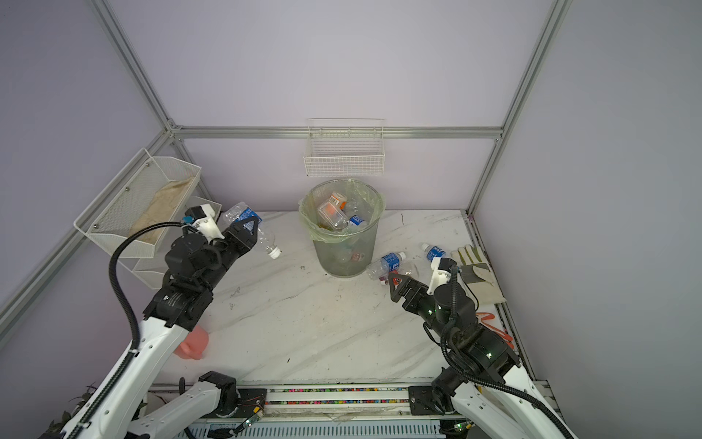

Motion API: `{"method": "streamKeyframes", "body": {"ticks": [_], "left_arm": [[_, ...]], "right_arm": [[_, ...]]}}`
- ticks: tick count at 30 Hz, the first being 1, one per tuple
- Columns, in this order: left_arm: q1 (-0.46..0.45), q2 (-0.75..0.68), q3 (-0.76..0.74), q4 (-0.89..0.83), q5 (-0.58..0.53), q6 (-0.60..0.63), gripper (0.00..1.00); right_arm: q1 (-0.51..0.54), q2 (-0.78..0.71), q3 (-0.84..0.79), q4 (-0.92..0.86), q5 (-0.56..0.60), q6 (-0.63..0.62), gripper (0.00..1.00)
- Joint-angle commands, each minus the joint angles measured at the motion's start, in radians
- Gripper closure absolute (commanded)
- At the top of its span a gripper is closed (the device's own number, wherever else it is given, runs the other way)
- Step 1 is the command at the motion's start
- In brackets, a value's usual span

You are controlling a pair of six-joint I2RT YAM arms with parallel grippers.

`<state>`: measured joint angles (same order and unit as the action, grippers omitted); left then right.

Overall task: Throw the plastic bottles in the bin
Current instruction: 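Lift the blue-label bottle high with the left gripper, then carry the bottle over the wastebasket and open the left gripper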

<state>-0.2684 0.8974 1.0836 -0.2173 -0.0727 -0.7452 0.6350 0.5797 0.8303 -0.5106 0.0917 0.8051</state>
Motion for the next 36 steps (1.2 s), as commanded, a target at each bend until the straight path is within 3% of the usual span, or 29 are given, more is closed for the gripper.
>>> {"method": "streamKeyframes", "body": {"ticks": [1,6,10,14,26,36], "left_arm": [[0.005,-0.068,0.138,0.077,-0.024,0.15,0.72],[0.005,-0.132,0.214,0.182,0.094,0.255,0.71],[0.004,-0.118,0.251,0.241,0.232,0.27,0.71],[0.005,-0.084,0.28,0.258,0.285,0.264,0.71],[-0.02,0.065,0.358,0.29,0.322,0.285,0.71],[-0.217,0.266,0.468,0.296,0.24,0.439,0.7]], "right_arm": [[-0.003,-0.018,0.006,-0.007,-0.027,0.028,0.03],[-0.003,-0.048,-0.009,-0.011,-0.033,0.041,0.03],[-0.002,-0.066,-0.027,-0.009,-0.045,0.045,0.03],[-0.003,-0.069,-0.039,-0.009,-0.055,0.052,0.03],[-0.003,-0.097,-0.073,-0.004,-0.064,0.07,0.03],[-0.003,-0.111,-0.07,-0.016,-0.07,0.077,0.03]]}}
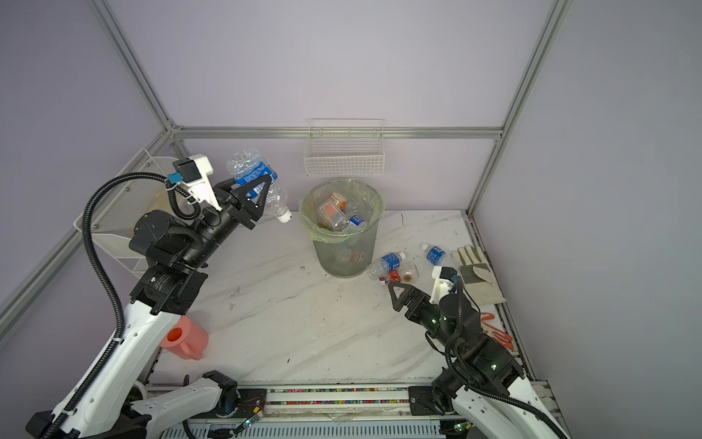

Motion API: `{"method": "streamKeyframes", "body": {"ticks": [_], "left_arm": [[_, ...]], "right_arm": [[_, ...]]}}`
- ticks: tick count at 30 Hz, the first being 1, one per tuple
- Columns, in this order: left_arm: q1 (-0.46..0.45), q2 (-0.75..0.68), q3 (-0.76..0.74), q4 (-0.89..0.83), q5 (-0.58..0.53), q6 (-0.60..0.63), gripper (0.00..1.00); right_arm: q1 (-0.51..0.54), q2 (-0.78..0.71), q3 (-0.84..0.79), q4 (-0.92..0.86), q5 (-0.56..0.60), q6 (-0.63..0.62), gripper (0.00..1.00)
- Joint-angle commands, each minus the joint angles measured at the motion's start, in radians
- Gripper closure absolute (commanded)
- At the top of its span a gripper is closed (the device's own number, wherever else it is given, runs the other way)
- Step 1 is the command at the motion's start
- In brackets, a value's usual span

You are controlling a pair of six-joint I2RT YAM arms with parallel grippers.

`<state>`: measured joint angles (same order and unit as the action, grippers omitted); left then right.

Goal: Throw the plastic bottles in the bin

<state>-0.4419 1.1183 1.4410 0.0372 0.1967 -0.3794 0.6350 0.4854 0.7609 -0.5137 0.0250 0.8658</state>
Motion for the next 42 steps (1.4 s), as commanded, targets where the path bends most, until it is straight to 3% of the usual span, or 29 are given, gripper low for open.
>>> {"method": "streamKeyframes", "body": {"ticks": [1,13,14,15,17,21,31,42], "left_arm": [[-0.062,0.068,0.124,0.043,-0.036,0.085,0.7],[-0.181,0.462,0.307,0.022,-0.116,0.192,0.62],[-0.182,0.504,0.35,-0.027,-0.123,0.219,0.5],[-0.184,0.558,0.417,-0.1,-0.138,0.246,0.25],[-0.183,0.632,0.558,-0.253,-0.183,0.279,0.0],[-0.201,0.614,0.661,-0.32,-0.254,0.306,0.0],[-0.298,0.401,0.54,-0.216,-0.316,0.375,0.0],[-0.364,0.169,0.37,-0.181,-0.333,0.353,0.0]], "right_arm": [[-0.003,-0.02,-0.001,-0.017,-0.002,0.017,0.03],[-0.003,-0.071,0.021,-0.082,0.012,0.017,0.03],[-0.003,-0.071,0.026,-0.088,0.014,0.016,0.03],[-0.003,-0.07,0.031,-0.094,0.018,0.016,0.03],[-0.003,-0.071,0.04,-0.104,0.019,0.017,0.03],[-0.003,-0.086,0.043,-0.117,0.027,0.022,0.03],[-0.003,-0.069,0.041,-0.094,0.015,0.025,0.03],[-0.002,-0.036,0.13,-0.31,0.197,0.104,0.03]]}}
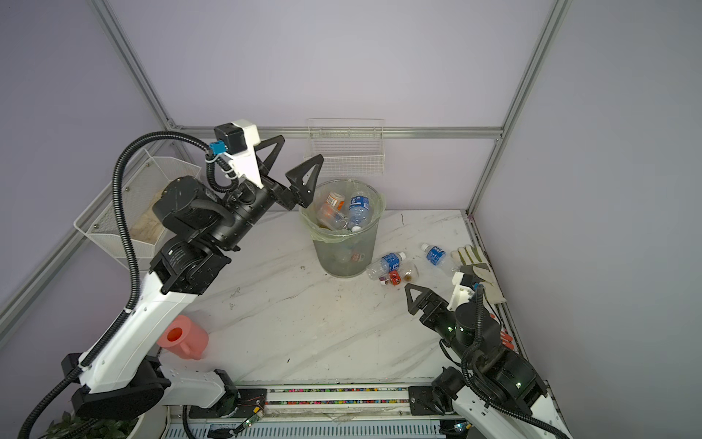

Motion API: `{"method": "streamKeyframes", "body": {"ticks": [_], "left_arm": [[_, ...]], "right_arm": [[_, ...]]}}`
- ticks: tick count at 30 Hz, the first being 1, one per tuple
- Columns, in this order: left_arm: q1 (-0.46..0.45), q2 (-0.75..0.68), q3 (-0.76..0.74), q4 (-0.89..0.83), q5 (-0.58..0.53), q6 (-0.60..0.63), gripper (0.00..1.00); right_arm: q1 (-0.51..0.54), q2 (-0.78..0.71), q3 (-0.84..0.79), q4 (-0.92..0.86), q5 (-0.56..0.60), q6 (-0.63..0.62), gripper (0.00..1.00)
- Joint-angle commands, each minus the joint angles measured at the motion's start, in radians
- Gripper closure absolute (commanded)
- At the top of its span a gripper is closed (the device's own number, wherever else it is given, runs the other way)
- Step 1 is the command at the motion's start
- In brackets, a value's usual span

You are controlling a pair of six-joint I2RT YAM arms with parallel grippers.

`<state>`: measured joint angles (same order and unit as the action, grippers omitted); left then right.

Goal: Throw the plastic bottles in the bin

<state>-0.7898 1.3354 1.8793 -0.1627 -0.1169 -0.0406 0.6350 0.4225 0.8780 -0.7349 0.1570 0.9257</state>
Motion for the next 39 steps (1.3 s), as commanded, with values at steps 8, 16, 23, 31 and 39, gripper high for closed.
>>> {"method": "streamKeyframes", "body": {"ticks": [8,16,23,31,39], "left_arm": [[-0.067,-0.216,-0.318,0.017,-0.056,-0.02,0.0],[-0.099,-0.299,-0.646,-0.008,-0.023,-0.142,0.0],[-0.245,-0.123,-0.72,-0.008,0.062,-0.274,0.0],[-0.36,0.263,-0.521,-0.018,0.116,-0.431,0.0],[-0.362,0.612,-0.178,-0.17,0.257,-0.669,0.0]], "right_arm": [[-0.003,0.162,0.079,-0.488,0.361,0.454,0.03],[-0.003,0.352,0.279,-0.572,0.448,0.45,0.03],[-0.003,0.402,0.723,-0.608,0.641,0.344,0.03],[-0.002,0.429,0.804,-0.622,0.646,0.351,0.03],[-0.001,0.354,0.715,-0.621,0.597,0.38,0.02]]}}
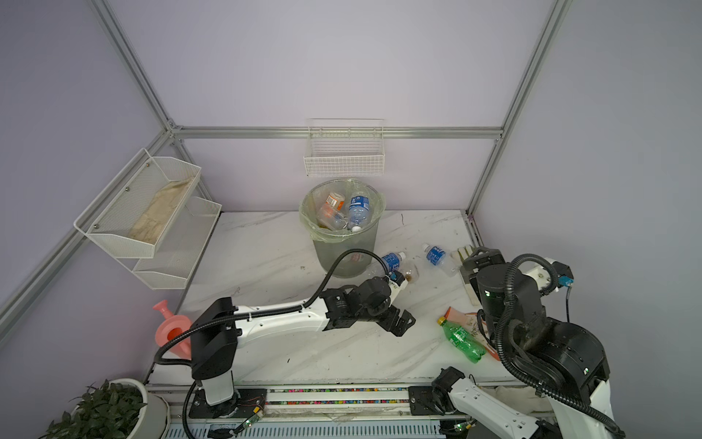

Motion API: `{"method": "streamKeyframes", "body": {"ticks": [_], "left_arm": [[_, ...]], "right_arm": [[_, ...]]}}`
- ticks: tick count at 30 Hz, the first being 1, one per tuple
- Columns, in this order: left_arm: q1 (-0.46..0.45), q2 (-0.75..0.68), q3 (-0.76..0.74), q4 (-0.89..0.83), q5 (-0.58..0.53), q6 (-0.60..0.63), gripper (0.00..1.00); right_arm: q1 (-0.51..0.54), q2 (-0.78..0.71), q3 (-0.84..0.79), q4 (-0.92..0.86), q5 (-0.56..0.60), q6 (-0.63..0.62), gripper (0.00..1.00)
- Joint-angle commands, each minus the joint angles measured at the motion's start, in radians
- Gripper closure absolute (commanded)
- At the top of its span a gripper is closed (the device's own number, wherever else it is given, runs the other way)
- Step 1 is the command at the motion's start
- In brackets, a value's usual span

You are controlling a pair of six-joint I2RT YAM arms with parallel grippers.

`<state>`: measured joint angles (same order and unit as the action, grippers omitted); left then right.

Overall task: Throw the plastic bottles in the bin
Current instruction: 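Reach the left gripper across toward the green Sprite bottle by the red glove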

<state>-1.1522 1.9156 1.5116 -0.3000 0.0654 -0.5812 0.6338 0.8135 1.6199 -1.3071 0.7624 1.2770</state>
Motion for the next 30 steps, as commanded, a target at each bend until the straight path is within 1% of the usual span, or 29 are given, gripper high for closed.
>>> {"method": "streamKeyframes", "body": {"ticks": [1,5,7,9,11,14,18,23,30], "left_arm": [[0.0,0.057,0.219,-0.035,0.087,-0.155,0.0],[-0.011,0.192,0.353,-0.046,0.124,-0.26,0.0],[-0.022,0.26,0.435,-0.089,0.095,-0.306,0.0],[-0.041,0.337,0.543,-0.181,0.027,-0.35,0.0],[-0.06,0.391,0.614,-0.224,-0.013,-0.372,0.0],[-0.079,0.44,0.665,-0.223,-0.039,-0.399,0.0],[-0.085,0.507,0.754,-0.229,-0.02,-0.444,0.0],[-0.099,0.601,0.874,-0.273,-0.037,-0.51,0.0],[-0.106,0.667,0.954,-0.273,-0.08,-0.544,0.0]], "right_arm": [[0.0,-0.047,-0.047,-0.049,-0.019,0.037,0.03],[0.0,-0.083,-0.148,-0.045,-0.063,0.068,0.03],[-0.001,-0.106,-0.194,-0.028,-0.085,0.074,0.03],[0.0,-0.131,-0.237,-0.007,-0.103,0.074,0.03],[0.0,-0.147,-0.257,0.0,-0.113,0.076,0.03],[0.0,-0.162,-0.27,-0.004,-0.121,0.07,0.03],[0.0,-0.183,-0.265,-0.006,-0.123,0.062,0.03],[0.0,-0.197,-0.267,-0.006,-0.131,0.065,0.03],[0.0,-0.248,-0.324,-0.007,-0.161,0.086,0.03]]}}
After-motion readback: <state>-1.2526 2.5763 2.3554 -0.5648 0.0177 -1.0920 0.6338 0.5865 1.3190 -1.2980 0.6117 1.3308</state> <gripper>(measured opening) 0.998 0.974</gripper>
